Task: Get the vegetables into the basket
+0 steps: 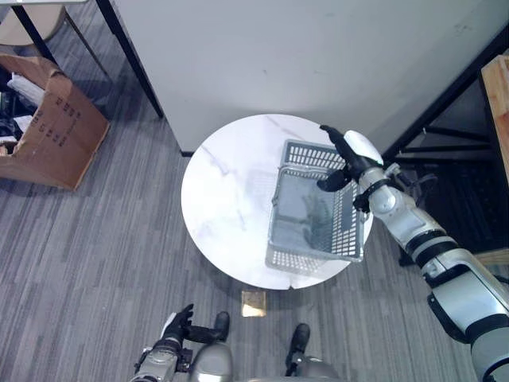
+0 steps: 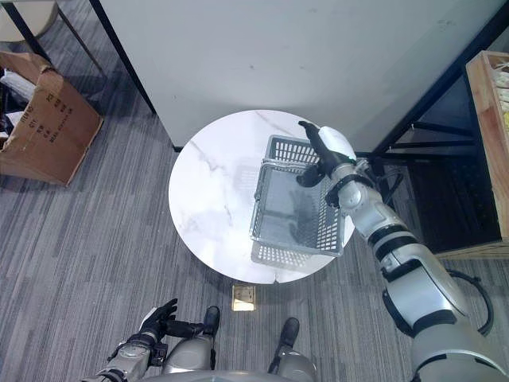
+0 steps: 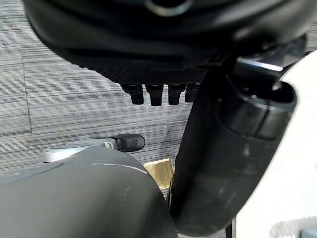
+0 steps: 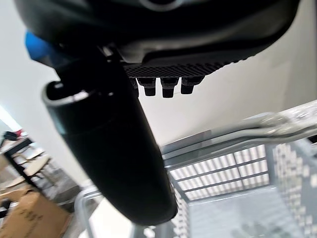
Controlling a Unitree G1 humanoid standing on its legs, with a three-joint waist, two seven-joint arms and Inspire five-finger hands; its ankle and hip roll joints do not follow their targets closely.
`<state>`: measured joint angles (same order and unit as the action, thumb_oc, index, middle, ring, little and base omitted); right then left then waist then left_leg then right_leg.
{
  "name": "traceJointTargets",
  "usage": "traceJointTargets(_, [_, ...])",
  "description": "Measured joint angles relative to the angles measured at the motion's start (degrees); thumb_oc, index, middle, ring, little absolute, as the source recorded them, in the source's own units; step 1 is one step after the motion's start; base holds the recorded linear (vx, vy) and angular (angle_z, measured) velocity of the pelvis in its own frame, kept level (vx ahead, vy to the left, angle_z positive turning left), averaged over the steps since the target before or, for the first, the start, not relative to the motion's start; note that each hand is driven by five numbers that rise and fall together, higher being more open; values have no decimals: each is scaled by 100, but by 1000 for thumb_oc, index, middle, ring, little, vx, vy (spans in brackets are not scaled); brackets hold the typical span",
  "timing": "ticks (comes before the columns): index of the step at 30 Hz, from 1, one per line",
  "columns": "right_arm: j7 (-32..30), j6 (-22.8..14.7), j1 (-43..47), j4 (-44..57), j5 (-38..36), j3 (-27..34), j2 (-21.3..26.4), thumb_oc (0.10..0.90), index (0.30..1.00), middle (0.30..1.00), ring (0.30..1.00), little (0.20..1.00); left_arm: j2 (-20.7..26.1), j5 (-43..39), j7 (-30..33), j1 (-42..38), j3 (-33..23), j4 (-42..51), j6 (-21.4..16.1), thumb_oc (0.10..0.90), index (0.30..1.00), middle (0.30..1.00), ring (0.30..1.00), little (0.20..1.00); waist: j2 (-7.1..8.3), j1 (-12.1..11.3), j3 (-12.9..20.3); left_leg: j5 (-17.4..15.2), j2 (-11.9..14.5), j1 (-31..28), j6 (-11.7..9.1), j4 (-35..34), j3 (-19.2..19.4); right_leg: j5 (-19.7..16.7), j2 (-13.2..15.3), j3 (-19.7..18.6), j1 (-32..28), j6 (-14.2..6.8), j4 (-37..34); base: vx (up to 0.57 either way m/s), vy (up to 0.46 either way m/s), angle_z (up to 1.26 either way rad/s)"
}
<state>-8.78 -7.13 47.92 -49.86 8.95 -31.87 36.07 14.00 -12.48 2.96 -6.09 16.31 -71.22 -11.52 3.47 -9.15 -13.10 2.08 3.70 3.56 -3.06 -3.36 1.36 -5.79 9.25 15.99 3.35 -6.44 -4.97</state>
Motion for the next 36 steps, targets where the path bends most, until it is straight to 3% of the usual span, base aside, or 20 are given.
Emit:
traceJointTargets(10, [-10, 44, 32, -278, 22, 2, 8, 900, 1000, 1000, 1000, 1000, -14, 3, 77, -41, 0, 103, -4, 900, 1000, 1000, 1000, 1000, -60, 46, -136, 1, 8, 101, -1, 14, -21, 0, -6, 20, 79, 1, 0, 0, 0, 0])
traceJointTargets(11, [-10, 44, 32, -279, 23, 3, 8, 831, 904, 904, 904, 904, -14, 3, 77, -41, 0, 103, -4, 900, 1000, 1000, 1000, 1000, -60, 49, -136, 1, 8, 100, -2, 15, -19, 0, -6, 19, 79, 1, 0, 0, 0, 0])
traceJointTargets(12, [-9, 34, 31, -281, 27, 3, 22, 400, 300, 300, 300, 300, -14, 6, 78, -42, -6, 98, -1, 900, 1000, 1000, 1000, 1000, -60, 63, -136, 1, 9, 94, -2, 15, -13, 0, -7, 13, 78, 1, 0, 0, 0, 0])
traceJointTargets(29, [100, -3, 28, -852, 374, -6, 112, 400, 300, 300, 300, 300, -21, 140, 73, -40, -18, 51, 42, 900, 1000, 1000, 1000, 1000, -55, 70, -132, 1, 19, -107, -1, 19, 75, -3, -18, -81, -66, 5, 1, 3, -2, -2])
traceJointTargets(32, [142, 35, -46, -528, 371, 1, 137, 400, 300, 300, 300, 300, -19, 145, 71, -35, -23, 48, 71, 900, 1000, 1000, 1000, 1000, -51, 77, -128, 1, 20, -159, -2, 15, 87, -5, -22, -115, -96, 8, 1, 8, 0, -4])
traceJointTargets(36, [213, 68, -620, 843, 362, 4, 318, 400, 300, 300, 300, 300, -9, 202, 71, -3, -27, 53, 107, 900, 1000, 1000, 1000, 1000, -37, 131, -116, 1, 22, -271, -1, -22, 108, -5, -26, -149, -170, 8, 1, 22, 12, -4])
